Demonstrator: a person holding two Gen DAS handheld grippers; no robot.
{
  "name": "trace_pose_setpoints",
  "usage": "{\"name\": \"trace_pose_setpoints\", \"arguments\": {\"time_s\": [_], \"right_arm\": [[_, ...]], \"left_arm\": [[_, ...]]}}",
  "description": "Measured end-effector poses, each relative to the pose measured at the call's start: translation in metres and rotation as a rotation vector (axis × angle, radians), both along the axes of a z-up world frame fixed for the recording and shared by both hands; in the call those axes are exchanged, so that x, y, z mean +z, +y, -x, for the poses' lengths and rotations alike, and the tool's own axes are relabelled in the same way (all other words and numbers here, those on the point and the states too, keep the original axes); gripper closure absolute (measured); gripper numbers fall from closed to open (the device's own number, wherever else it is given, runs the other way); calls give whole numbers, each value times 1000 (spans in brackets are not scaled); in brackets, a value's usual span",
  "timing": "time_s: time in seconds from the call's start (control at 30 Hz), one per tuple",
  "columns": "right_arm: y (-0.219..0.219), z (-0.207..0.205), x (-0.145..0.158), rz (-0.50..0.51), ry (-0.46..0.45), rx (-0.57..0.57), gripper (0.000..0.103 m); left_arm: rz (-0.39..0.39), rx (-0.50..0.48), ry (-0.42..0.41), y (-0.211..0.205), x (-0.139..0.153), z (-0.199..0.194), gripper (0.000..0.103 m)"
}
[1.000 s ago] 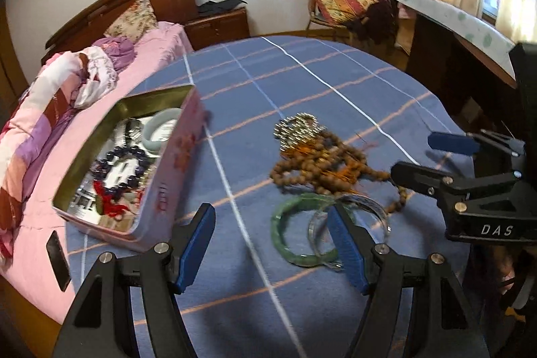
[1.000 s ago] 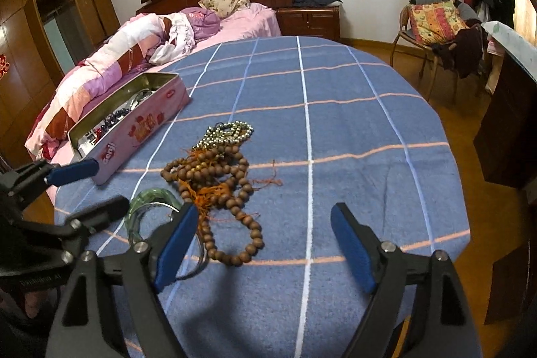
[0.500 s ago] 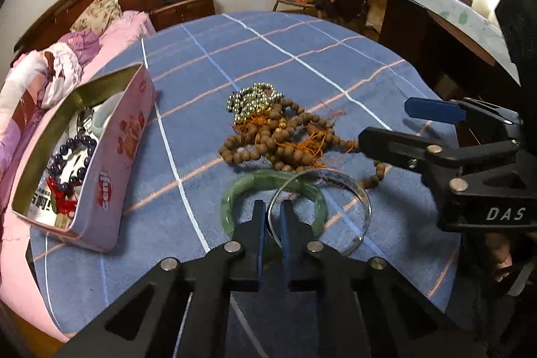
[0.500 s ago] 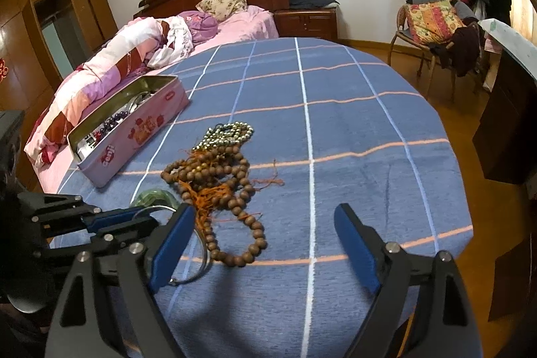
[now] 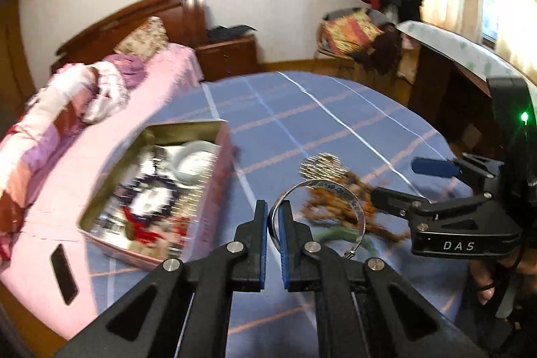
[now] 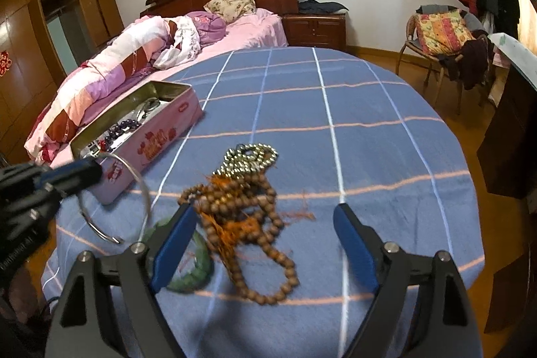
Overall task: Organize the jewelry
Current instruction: 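Grasp the silver bangle with the left tool while the right tool grasps the wooden bead strand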
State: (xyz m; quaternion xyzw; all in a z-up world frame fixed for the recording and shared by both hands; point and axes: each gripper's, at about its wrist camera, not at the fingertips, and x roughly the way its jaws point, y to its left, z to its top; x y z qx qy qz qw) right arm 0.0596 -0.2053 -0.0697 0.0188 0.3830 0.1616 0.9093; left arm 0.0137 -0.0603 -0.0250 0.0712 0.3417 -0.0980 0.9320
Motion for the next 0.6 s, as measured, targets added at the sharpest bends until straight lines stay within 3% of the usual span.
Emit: {"name": "trace_pose_setpoints", "arguments": {"time_s": [0.23,0.4,0.43,0.53,0.6], "right_arm": [[29,-9,-5,27,45,56,26],[38,-16,-18,52,105,71,39],[39,-16,-22,55,114,75,44],[35,-16,-23,35,129,75,73],[33,-13,-19,26,116,77,84]], "left_arm": [[-1,84,-13,29,-3,-9,98],[24,82,3,34,-8,-11,98],[28,82,4,35,-9,-11,98],[32,83,6,36,-9,-11,98],[37,82,7,37,-9,-12,98]]}}
